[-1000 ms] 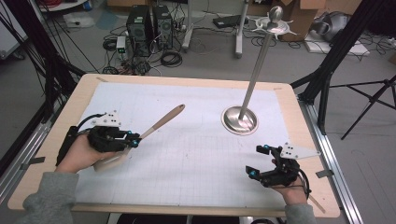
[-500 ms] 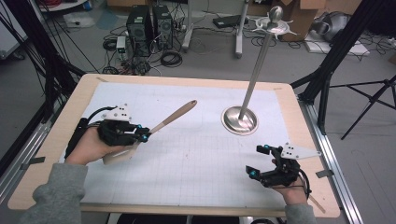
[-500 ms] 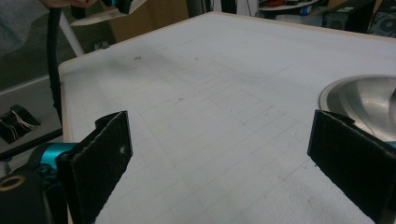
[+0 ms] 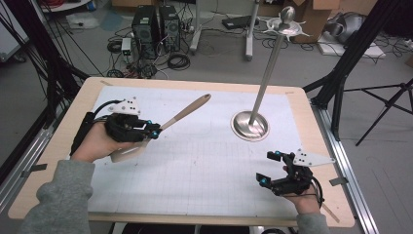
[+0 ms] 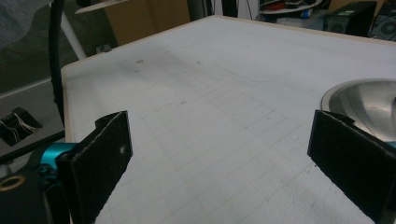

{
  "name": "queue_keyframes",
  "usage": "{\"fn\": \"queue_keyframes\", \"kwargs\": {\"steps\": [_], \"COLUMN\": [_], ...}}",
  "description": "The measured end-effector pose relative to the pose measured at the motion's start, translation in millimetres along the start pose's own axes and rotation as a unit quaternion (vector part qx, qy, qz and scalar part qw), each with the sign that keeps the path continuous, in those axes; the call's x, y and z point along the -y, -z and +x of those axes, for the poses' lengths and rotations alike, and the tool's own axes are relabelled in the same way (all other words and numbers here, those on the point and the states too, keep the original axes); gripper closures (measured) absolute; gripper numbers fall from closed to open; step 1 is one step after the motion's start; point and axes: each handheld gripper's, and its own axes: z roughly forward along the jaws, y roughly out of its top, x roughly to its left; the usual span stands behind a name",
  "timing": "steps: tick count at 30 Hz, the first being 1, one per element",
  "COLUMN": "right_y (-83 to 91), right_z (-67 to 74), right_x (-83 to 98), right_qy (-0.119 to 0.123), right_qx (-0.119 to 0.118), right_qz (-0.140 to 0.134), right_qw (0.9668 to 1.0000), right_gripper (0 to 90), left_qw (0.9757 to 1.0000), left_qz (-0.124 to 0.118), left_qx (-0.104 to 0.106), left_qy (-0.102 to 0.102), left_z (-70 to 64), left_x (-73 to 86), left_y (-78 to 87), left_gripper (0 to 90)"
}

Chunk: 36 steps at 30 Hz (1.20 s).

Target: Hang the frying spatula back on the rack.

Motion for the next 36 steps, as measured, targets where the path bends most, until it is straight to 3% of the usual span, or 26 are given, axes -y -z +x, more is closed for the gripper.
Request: {"fn": "queue_keyframes", "kwargs": {"steps": [1, 6, 13, 18, 23, 28, 31, 36], "right_y": [0.0, 2.4, 8.0, -0.1, -1.0, 2.3, 4.1, 7.1], "right_z": [0.0, 0.9, 4.0, 9.4, 11.7, 10.6, 9.9, 9.2], "right_x": [0.0, 0.8, 3.8, 5.2, 3.0, 2.6, 2.2, 3.0], "right_qy": [0.001, -0.002, -0.004, 0.003, 0.008, 0.005, 0.006, 0.003], "right_qx": [0.0, 0.0, 0.009, 0.004, 0.001, 0.003, 0.003, 0.006], "right_qz": [0.0, -0.002, -0.007, 0.011, 0.008, 0.003, -0.002, -0.005], "right_qw": [1.0, 1.0, 0.9999, 0.9999, 0.9999, 1.0, 1.0, 1.0], "right_gripper": [5.5, 5.5, 5.5, 5.5, 5.5, 5.5, 5.5, 5.5], "left_qw": [1.0, 0.9998, 0.9994, 0.9994, 0.9993, 0.9992, 0.9996, 0.9995], "left_qz": [0.001, 0.012, 0.01, -0.004, 0.002, -0.009, -0.014, -0.02], "left_qx": [0.001, 0.004, 0.003, 0.003, 0.005, 0.014, 0.013, 0.02], "left_qy": [-0.009, -0.018, -0.033, -0.034, -0.038, -0.037, -0.023, -0.016], "left_z": [-0.2, 2.4, 4.8, 3.4, 2.9, 4.8, 9.1, 13.6], "left_x": [-1.2, -10.9, -33.1, -46.8, -57.9, -67.8, -71.2, -76.8], "left_y": [0.1, -1.5, -3.7, -10.9, -16.8, -14.6, -14.3, -15.5], "left_gripper": [76.8, 76.8, 76.8, 76.8, 76.8, 76.8, 76.8, 76.8]}}
